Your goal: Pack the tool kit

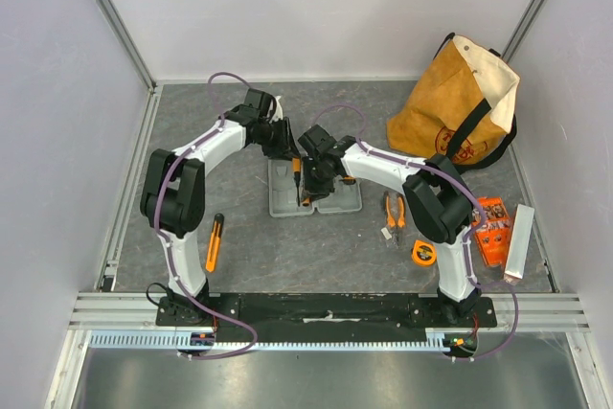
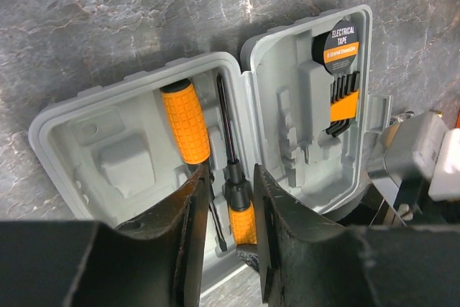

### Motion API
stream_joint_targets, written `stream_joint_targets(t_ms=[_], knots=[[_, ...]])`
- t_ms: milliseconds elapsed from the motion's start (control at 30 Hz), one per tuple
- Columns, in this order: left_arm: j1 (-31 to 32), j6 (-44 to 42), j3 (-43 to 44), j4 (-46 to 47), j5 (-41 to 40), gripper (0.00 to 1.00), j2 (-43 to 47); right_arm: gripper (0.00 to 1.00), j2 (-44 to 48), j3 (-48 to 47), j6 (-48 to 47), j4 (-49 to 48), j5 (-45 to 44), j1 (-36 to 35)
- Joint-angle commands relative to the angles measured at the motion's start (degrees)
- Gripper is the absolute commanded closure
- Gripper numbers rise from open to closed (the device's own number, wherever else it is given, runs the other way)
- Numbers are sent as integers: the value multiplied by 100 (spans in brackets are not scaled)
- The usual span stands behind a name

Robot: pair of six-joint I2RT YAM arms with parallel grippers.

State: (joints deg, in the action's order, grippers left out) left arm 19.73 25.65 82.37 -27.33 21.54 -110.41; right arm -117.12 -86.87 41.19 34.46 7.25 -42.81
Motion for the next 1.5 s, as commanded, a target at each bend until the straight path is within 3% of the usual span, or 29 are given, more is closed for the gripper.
stream_joint_targets(t_ms=[0, 167, 333, 767, 867, 1067, 1467], knots=[[102, 116, 376, -44, -9, 64, -174, 71, -4, -234, 82, 289, -284, -17], [110, 98, 420, -88, -132, 64, -218, 52, 216, -287, 56, 395, -575, -17], [110, 116, 456, -106, -106, 63, -279, 49, 426, -252, -14, 483, -863, -17], [225, 204, 658, -53, 43, 65, -569, 79, 840, 73, -805, 0, -1840, -193], [251, 186, 754, -9, 43, 73, -683, 85, 822, 293, -832, -254, -1850, -228], [304, 142, 965, 0, -132, 77, -929, 87, 857, 645, -832, -633, -1823, -272], [401, 54, 1185, -263, -326, 78, -1255, 82, 875, 759, -849, -879, -1858, -272]])
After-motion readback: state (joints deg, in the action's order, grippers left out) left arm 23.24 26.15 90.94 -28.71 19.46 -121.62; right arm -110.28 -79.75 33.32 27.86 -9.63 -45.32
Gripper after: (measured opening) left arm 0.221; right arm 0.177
